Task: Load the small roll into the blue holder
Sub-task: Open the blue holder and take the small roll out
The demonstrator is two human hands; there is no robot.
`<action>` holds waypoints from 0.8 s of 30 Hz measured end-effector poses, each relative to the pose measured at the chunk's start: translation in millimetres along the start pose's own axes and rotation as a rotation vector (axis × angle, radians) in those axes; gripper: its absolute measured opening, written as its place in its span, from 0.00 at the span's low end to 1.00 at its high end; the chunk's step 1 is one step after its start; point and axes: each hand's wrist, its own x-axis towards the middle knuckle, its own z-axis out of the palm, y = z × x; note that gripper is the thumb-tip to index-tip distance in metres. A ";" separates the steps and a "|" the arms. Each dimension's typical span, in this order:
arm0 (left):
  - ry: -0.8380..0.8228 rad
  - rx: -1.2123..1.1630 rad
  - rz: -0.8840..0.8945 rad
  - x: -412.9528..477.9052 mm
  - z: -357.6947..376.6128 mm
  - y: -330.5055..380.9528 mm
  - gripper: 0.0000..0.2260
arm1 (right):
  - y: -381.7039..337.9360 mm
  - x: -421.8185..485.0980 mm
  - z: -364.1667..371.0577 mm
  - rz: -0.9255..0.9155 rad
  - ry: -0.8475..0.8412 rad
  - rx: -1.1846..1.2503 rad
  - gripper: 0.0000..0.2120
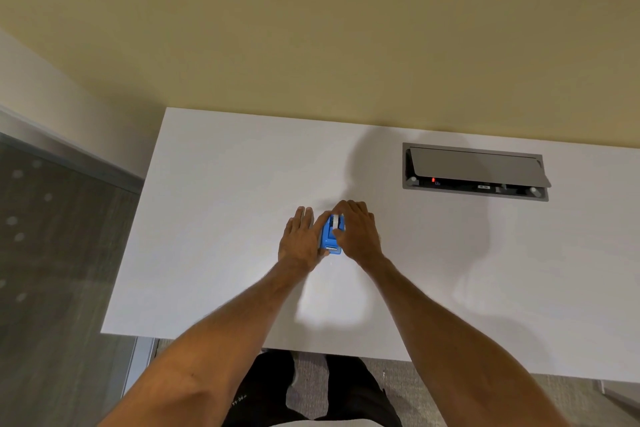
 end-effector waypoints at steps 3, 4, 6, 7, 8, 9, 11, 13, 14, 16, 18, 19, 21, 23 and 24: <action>-0.023 -0.021 0.017 -3.1 -4.4 1.6 0.41 | -0.6 -3.7 -6.2 0.023 0.031 0.026 0.15; -0.050 -0.053 0.026 -3.7 -6.7 1.9 0.43 | -1.0 -5.3 -8.4 0.031 0.040 0.035 0.15; -0.109 -0.122 0.058 -4.8 -13.9 2.5 0.45 | -2.8 -8.3 -12.4 0.042 0.049 0.057 0.14; -0.123 -0.150 0.074 -5.5 -18.9 3.2 0.45 | -4.3 -9.8 -14.4 0.044 0.048 0.069 0.14; -0.125 -0.189 0.083 -7.1 -25.3 4.5 0.44 | -6.1 -11.3 -16.2 0.045 0.046 0.081 0.14; -0.115 -0.252 0.078 -9.6 -32.3 6.0 0.42 | -8.0 -12.8 -17.9 0.045 0.047 0.098 0.14; -0.058 -0.422 0.020 -15.6 -45.5 7.9 0.33 | -11.7 -16.7 -20.6 0.048 0.067 0.154 0.13; 0.024 -0.573 -0.070 -23.0 -55.3 9.2 0.26 | -16.0 -21.6 -23.6 0.044 0.096 0.221 0.14; 0.064 -0.628 -0.103 -25.3 -58.1 9.2 0.23 | -18.0 -24.1 -25.1 0.037 0.111 0.252 0.14; 0.122 -0.759 -0.136 -27.9 -60.9 10.0 0.18 | -21.8 -29.6 -28.6 0.009 0.142 0.308 0.14; 0.107 -0.960 -0.161 -31.4 -63.1 13.7 0.16 | -23.8 -35.9 -31.5 -0.023 0.182 0.379 0.14; 0.077 -1.071 -0.177 -34.2 -64.6 16.3 0.16 | -24.1 -39.4 -32.6 -0.033 0.204 0.418 0.14; -0.005 -1.227 -0.199 -40.2 -65.2 21.0 0.16 | -24.3 -47.2 -35.1 -0.032 0.229 0.491 0.14; -0.053 -1.308 -0.201 -46.0 -63.2 25.2 0.18 | -22.7 -54.1 -37.4 -0.014 0.225 0.563 0.14; -0.059 -1.346 -0.201 -48.5 -61.9 27.1 0.18 | -21.4 -57.4 -38.4 -0.006 0.216 0.590 0.14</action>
